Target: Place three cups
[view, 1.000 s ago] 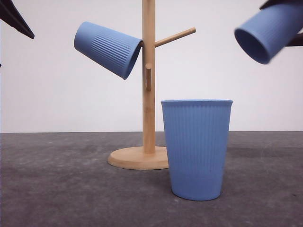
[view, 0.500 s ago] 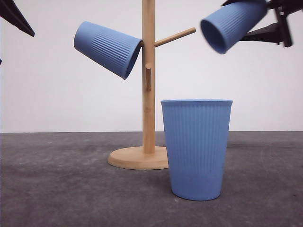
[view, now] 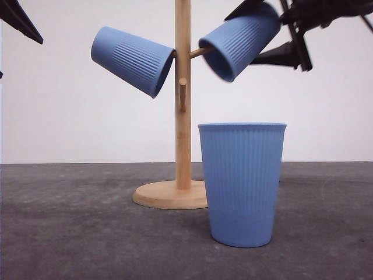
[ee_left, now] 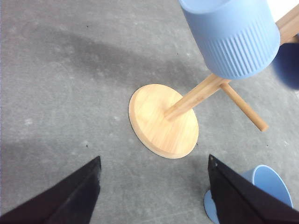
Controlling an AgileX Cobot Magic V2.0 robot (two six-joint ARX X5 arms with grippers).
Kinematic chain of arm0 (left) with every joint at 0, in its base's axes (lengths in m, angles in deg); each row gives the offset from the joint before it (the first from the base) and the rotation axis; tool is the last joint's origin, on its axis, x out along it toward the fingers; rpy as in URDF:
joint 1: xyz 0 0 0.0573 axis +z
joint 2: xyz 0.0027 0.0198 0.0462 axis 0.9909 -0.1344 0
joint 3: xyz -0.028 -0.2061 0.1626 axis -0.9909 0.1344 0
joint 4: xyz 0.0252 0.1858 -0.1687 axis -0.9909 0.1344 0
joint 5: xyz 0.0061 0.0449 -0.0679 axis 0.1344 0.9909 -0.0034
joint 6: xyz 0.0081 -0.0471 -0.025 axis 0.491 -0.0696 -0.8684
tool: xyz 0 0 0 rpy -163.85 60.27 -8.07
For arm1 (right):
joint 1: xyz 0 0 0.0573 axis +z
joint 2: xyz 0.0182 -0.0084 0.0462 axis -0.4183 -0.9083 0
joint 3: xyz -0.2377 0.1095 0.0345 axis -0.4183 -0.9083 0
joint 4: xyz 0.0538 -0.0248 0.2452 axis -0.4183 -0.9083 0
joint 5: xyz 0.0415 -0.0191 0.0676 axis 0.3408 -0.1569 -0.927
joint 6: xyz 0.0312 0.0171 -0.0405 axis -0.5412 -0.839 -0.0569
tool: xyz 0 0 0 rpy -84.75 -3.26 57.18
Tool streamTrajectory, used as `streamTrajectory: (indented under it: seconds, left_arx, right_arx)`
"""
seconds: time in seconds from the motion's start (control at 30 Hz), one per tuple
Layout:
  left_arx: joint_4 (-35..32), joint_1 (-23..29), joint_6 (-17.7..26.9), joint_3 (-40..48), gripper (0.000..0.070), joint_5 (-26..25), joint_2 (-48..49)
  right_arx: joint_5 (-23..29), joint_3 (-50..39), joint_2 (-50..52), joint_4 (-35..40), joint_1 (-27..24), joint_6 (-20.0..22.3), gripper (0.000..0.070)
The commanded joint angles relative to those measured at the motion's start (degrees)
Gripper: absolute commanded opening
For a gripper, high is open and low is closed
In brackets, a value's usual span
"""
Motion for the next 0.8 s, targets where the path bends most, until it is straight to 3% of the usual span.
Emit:
streamTrajectory:
  seconds: [0.0,0.1,0.23,0.37,0.5,0.67,0.77]
  left_arx:
    - [-0.7,-0.1,0.6,-0.4,0.042,-0.1,-0.2]
    - [-0.7,-0.1,0.6,-0.4,0.042,-0.1,-0.2]
    - [-0.7,-0.1,0.6,-0.4,0.042,-0.1,-0.2]
    - [-0.7,-0.1,0.5,-0.4,0.042,-0.1,-0.2]
    - [-0.7,-0.1,0.5,-0.4,0.042,-0.1,-0.2]
    - [-0.6,-0.1,0.5,-0.4,0.042,-0.1,-0.2]
    - [-0.7,-0.1,0.5,-0.4,0.042,-0.1,-0.2]
  right_arx:
    - [0.3,1.3,-1.5,0.7,0.7,1.1,0.0421]
    - [2.0,1.3,-1.8,0.7,1.5,1.7,0.0438]
    - [2.7,1.3,-1.8,0.6,1.9,2.0,0.0543]
    - [2.6,1.3,-1.8,0.5,1.8,2.9,0.0595]
    - [2.6,1.3,-1.5,-2.0,1.1,4.4,0.0608]
    - [3.5,1.0,0.9,-9.5,0.8,10.5,0.0608]
    - [4.4,0.3,3.1,-11.2,0.8,11.9,0.0608]
